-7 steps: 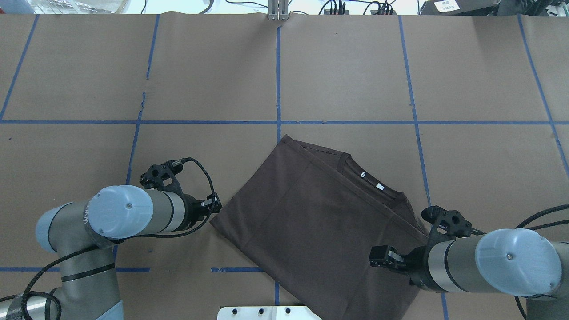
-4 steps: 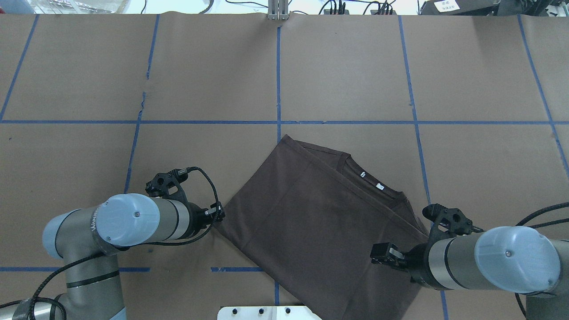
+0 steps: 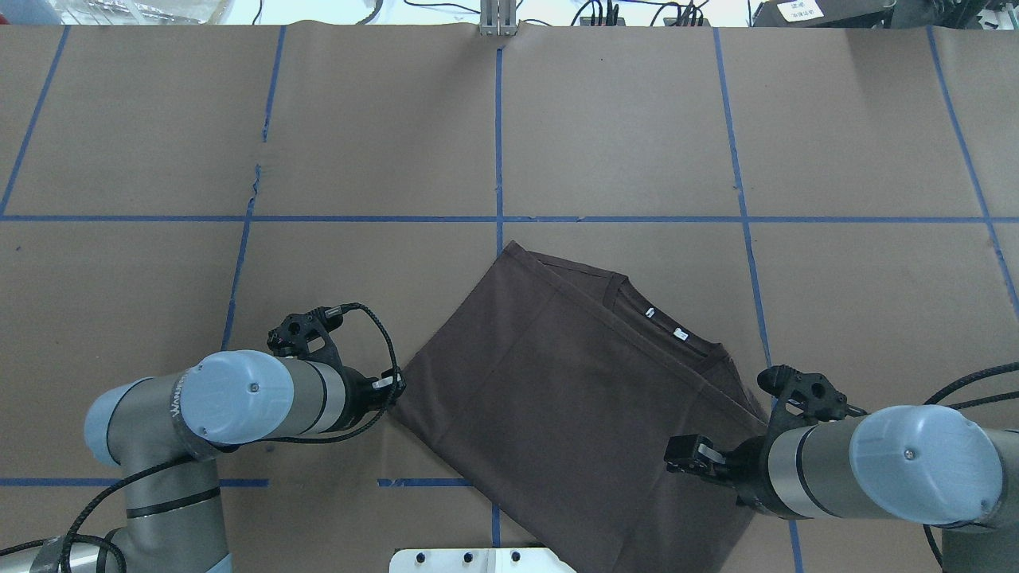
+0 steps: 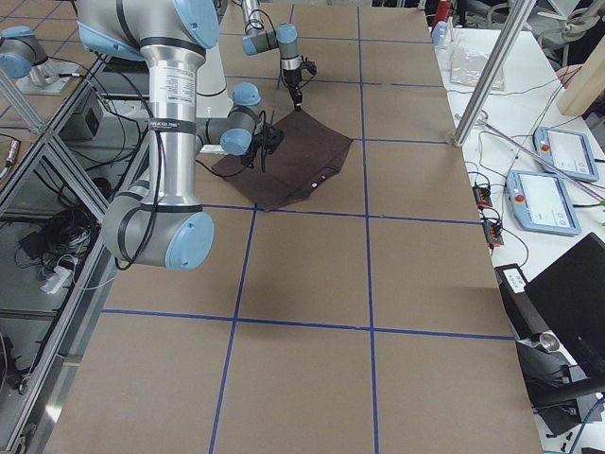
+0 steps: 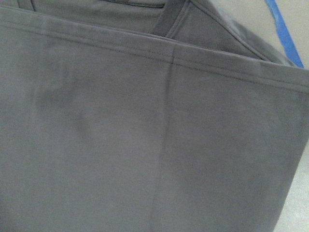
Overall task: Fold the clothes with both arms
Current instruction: 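Bring both grippers to the shirt edges nearest the robot and grasp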
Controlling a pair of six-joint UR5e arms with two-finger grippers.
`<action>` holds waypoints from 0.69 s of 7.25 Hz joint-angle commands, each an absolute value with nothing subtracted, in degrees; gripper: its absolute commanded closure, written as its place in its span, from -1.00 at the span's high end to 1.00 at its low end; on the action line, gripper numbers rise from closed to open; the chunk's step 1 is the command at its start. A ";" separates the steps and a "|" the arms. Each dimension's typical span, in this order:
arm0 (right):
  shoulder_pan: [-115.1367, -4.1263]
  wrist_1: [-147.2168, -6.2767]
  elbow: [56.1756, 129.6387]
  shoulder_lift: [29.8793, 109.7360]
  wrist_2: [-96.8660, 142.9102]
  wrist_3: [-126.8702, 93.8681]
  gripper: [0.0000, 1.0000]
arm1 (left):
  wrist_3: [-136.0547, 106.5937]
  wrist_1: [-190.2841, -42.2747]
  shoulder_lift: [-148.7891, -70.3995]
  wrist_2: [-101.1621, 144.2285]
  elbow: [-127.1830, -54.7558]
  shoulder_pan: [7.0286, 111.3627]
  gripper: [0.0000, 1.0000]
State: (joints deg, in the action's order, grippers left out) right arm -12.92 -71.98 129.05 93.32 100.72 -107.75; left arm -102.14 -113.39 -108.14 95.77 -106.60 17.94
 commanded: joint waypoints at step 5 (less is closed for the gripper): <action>-15.28 -71.89 130.42 92.12 100.11 -107.84 1.00 | -93.28 -108.90 -109.16 95.98 -108.38 23.80 -1.00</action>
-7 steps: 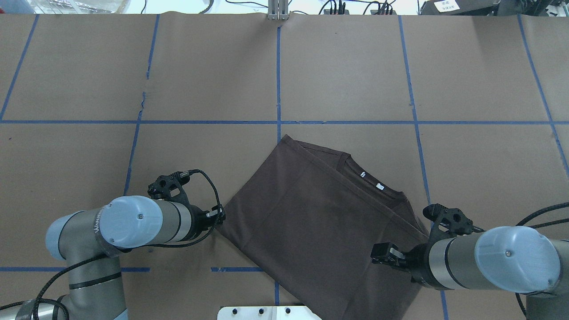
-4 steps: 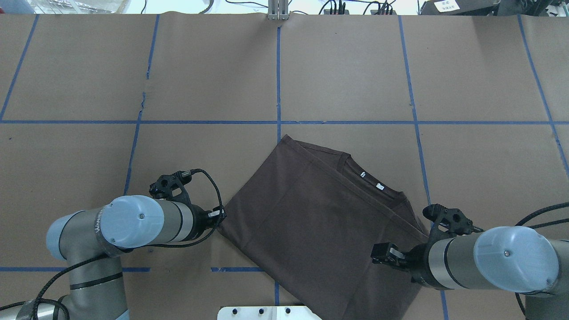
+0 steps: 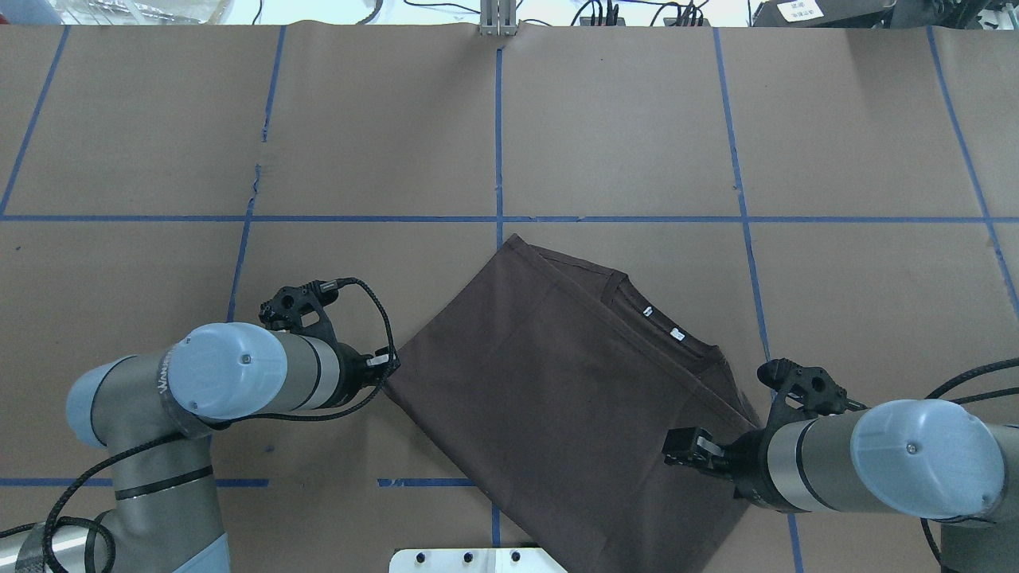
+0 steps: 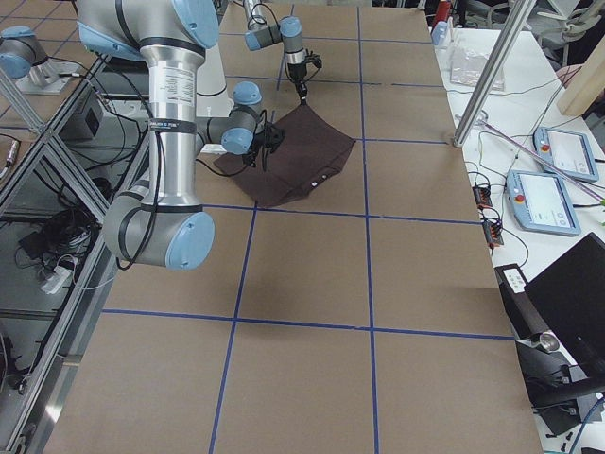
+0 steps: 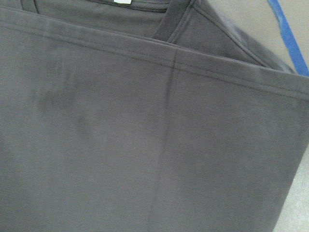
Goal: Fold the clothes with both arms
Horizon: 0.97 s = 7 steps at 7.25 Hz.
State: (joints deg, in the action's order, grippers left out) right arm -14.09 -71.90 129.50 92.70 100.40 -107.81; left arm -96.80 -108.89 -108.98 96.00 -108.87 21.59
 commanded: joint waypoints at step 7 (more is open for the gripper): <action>-15.38 -71.98 124.90 84.31 84.39 -107.93 1.00 | -79.37 -120.49 -130.12 96.24 -75.82 43.58 -1.00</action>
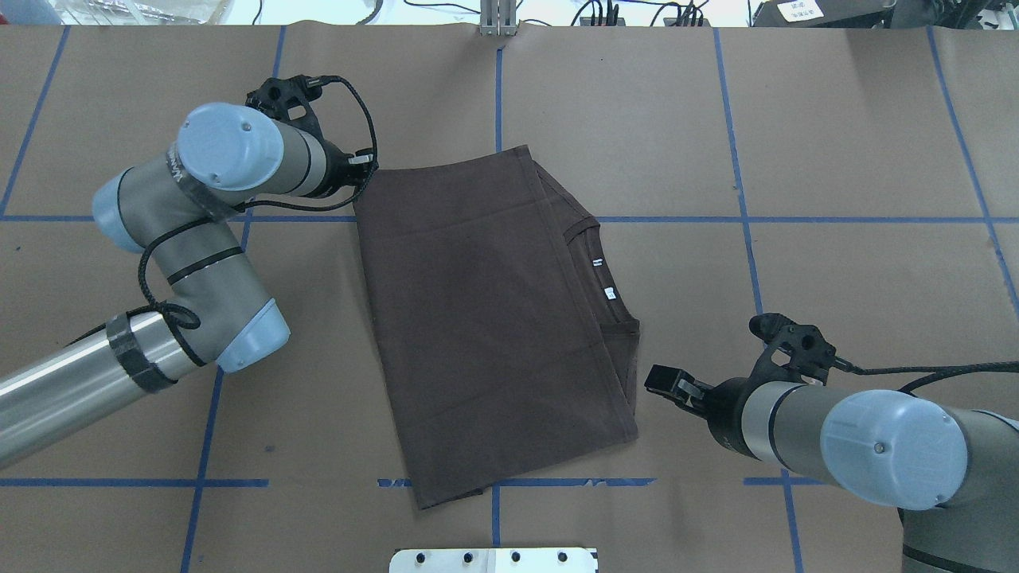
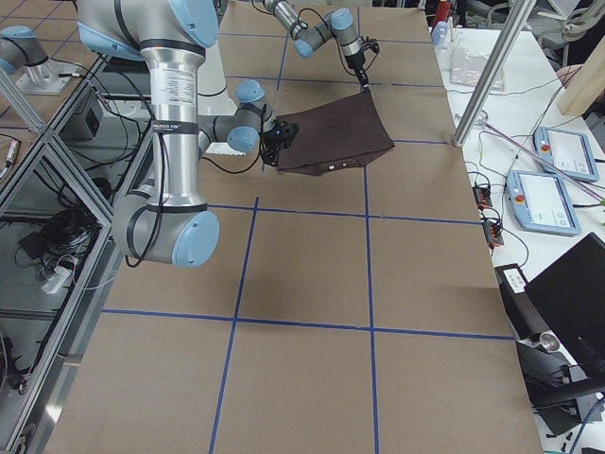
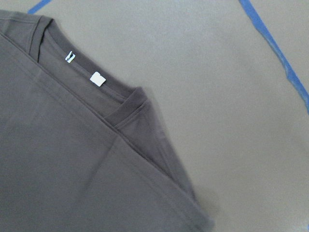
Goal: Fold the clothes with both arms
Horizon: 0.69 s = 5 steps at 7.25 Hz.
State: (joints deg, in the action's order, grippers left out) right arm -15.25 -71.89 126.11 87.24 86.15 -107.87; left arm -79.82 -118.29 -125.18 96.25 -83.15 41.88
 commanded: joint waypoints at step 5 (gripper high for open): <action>-15.12 -75.82 114.55 72.48 81.39 -108.46 1.00 | -78.66 -124.55 -135.62 99.90 -67.57 47.44 -0.14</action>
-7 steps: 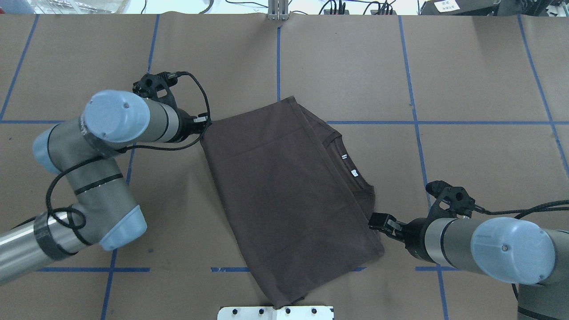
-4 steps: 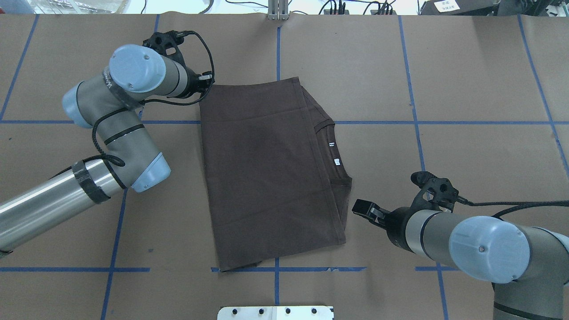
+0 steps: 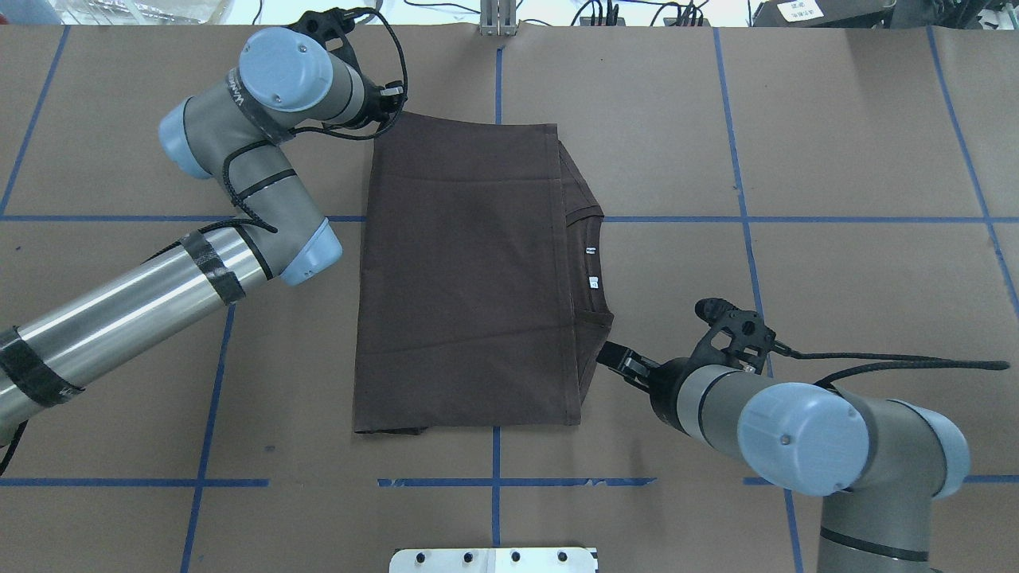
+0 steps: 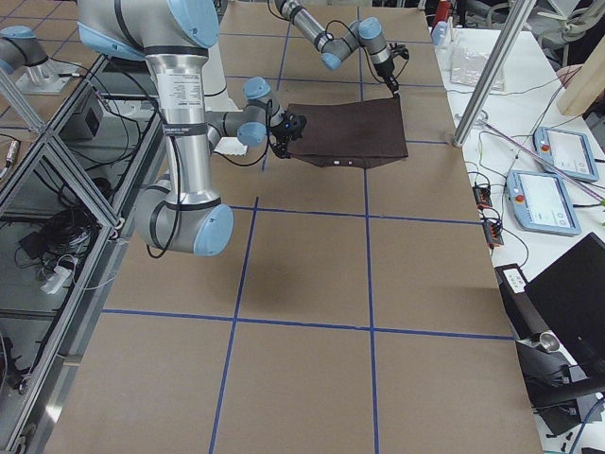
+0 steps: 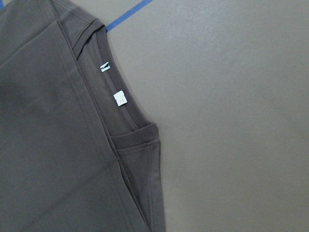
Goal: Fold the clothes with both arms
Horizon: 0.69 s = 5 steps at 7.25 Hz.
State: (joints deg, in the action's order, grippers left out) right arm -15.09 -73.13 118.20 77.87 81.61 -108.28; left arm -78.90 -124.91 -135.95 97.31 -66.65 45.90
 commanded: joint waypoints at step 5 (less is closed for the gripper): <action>-13.71 -84.64 108.73 63.81 81.83 -113.38 0.59 | -78.66 -124.72 -126.48 106.00 -79.63 48.34 -0.11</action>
State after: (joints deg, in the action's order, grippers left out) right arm -13.85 -84.44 109.50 64.58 81.77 -113.12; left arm -78.65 -124.72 -126.93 105.88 -79.14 48.31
